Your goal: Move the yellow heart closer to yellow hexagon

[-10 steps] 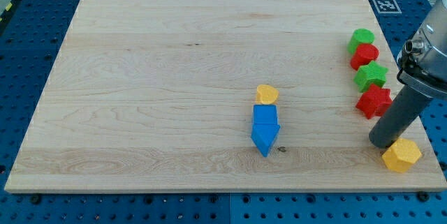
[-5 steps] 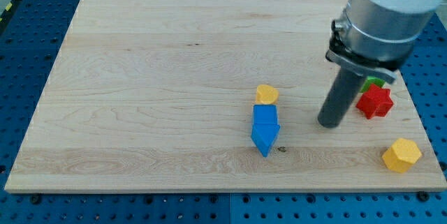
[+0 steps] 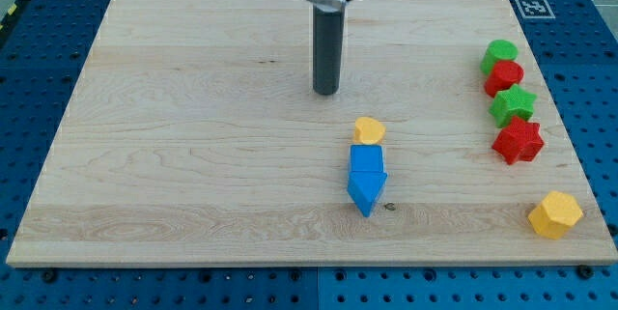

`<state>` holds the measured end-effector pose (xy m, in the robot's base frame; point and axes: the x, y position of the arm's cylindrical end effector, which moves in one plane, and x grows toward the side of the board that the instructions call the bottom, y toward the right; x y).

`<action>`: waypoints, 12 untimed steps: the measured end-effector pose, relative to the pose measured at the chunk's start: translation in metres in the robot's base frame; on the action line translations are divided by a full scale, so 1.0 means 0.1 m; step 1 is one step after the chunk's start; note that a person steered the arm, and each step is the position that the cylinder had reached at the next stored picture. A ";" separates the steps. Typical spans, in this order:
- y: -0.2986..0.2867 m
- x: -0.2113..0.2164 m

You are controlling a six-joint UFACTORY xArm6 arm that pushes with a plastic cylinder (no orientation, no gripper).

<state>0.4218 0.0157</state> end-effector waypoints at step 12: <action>0.22 0.72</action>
<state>0.4942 0.0380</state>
